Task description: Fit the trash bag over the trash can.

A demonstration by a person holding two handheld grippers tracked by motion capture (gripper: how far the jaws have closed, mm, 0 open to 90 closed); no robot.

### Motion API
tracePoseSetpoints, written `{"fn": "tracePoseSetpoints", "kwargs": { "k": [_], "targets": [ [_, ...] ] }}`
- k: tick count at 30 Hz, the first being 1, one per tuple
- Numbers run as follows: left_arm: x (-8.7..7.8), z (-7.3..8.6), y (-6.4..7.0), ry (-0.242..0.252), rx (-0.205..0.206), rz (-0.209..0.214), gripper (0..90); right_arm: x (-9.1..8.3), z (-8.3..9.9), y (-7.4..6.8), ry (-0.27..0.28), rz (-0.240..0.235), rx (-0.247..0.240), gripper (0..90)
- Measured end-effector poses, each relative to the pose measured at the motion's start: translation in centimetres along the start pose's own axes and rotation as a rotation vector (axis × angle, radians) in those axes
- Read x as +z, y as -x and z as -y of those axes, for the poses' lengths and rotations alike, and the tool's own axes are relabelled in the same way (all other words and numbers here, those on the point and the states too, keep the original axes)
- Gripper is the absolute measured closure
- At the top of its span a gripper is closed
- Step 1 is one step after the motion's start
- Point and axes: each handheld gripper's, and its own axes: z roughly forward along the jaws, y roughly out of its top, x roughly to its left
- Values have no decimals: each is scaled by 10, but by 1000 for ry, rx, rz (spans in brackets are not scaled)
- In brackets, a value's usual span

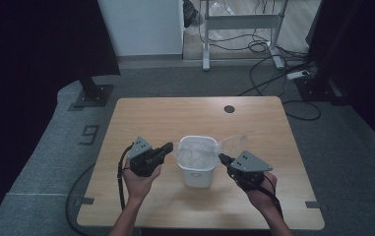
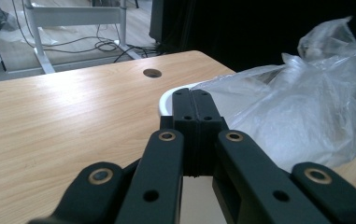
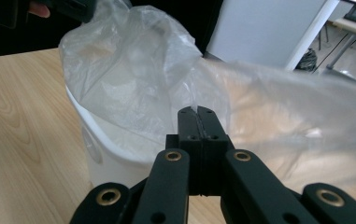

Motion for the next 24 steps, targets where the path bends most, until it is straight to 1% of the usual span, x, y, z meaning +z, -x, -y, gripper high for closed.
{"fn": "tracePoseSetpoints", "kwargs": {
  "k": [3,6,10,13,14,17,21,24],
  "targets": [
    [-3,2,-2,1,-6,4,900,-1,4,0,10,3,25,892],
    [-4,4,-3,0,-10,4,900,-5,5,0,42,5,37,892],
    [-7,8,-5,4,-14,-2,900,-9,9,-2,54,4,37,892],
    [-8,11,-8,5,-25,-5,900,-11,14,-2,46,2,45,892],
    [-8,12,-9,7,-32,-5,900,-10,17,0,40,2,55,892],
    [-9,14,-10,8,-35,-7,900,-10,22,4,35,8,83,892],
    [-9,14,-10,8,-36,-4,900,-10,26,10,37,33,101,892],
    [-10,14,-9,8,-34,3,900,-9,28,13,37,29,120,892]
  ]
}}
